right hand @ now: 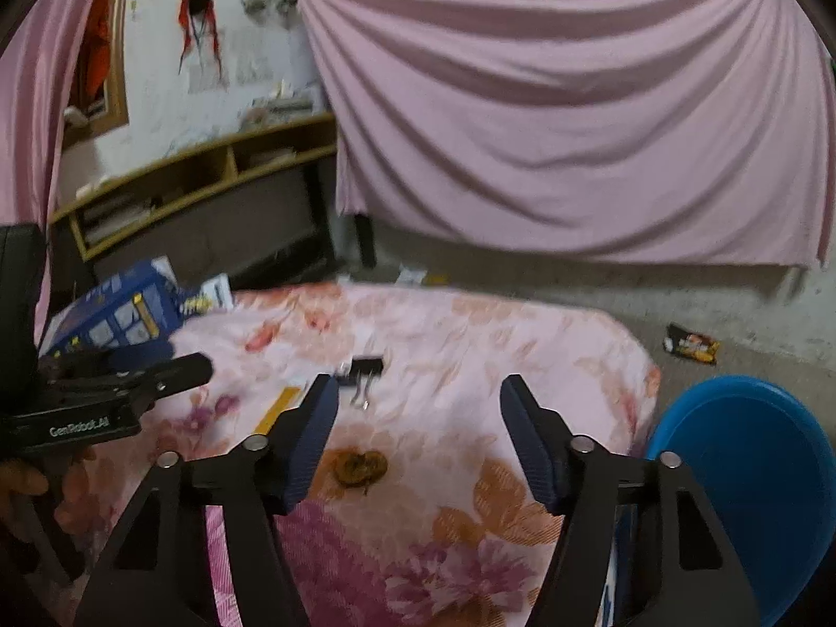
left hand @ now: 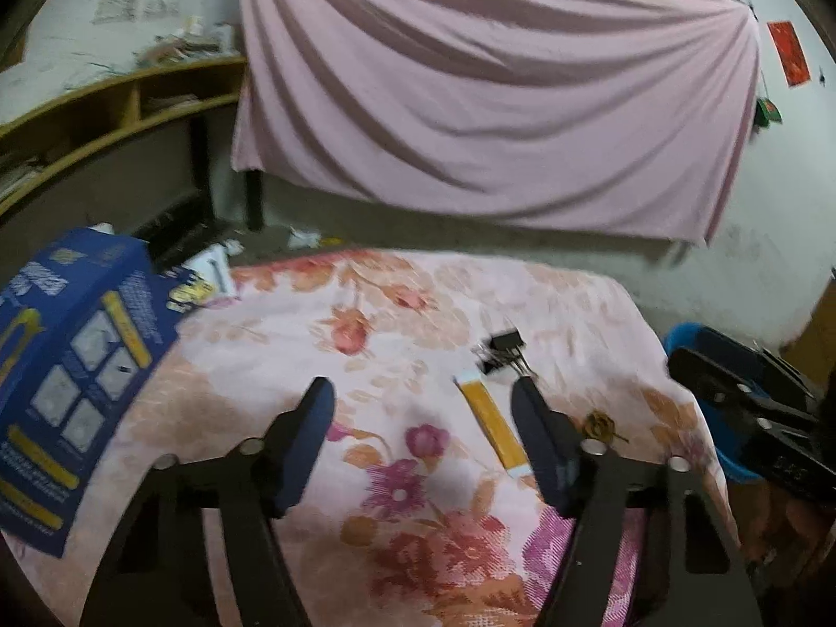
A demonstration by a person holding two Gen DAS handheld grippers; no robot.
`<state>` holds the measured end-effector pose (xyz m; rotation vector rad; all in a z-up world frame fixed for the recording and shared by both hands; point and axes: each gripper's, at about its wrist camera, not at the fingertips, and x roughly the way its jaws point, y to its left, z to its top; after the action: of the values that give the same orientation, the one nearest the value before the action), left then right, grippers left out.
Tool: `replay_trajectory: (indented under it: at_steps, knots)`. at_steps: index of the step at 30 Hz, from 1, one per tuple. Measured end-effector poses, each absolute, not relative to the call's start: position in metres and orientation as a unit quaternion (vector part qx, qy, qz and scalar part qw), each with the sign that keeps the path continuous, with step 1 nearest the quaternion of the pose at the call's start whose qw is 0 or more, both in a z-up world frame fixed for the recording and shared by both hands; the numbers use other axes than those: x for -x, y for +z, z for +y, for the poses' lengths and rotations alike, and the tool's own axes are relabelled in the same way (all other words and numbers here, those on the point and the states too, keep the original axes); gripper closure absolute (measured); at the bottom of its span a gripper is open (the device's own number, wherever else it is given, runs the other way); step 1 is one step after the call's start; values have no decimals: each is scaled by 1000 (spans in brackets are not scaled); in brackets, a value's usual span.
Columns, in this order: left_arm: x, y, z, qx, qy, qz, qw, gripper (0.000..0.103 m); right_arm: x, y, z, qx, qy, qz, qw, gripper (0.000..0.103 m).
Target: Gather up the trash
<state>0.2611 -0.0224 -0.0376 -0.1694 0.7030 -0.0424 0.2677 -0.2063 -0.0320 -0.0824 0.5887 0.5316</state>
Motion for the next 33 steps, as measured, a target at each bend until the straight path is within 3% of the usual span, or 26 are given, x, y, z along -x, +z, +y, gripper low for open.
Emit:
replay_trajectory:
  at_steps: [3,7,19,33]
  knots:
    - [-273,-47,-27,80,-45,376,922,56,-273,-40,-197,54,268,318,908,51]
    - [-287,-59,-31,85,-70,418,902,62,-279,-50,-189,68,279,356,890,57]
    - [-310,-68,-38,77,-98,450,884,63,-294,-71,-175,86,296,423,852,58]
    - [-317,-73,-42,67,-100,456,882,63,-299,-77,-172,88,300,443,840,58]
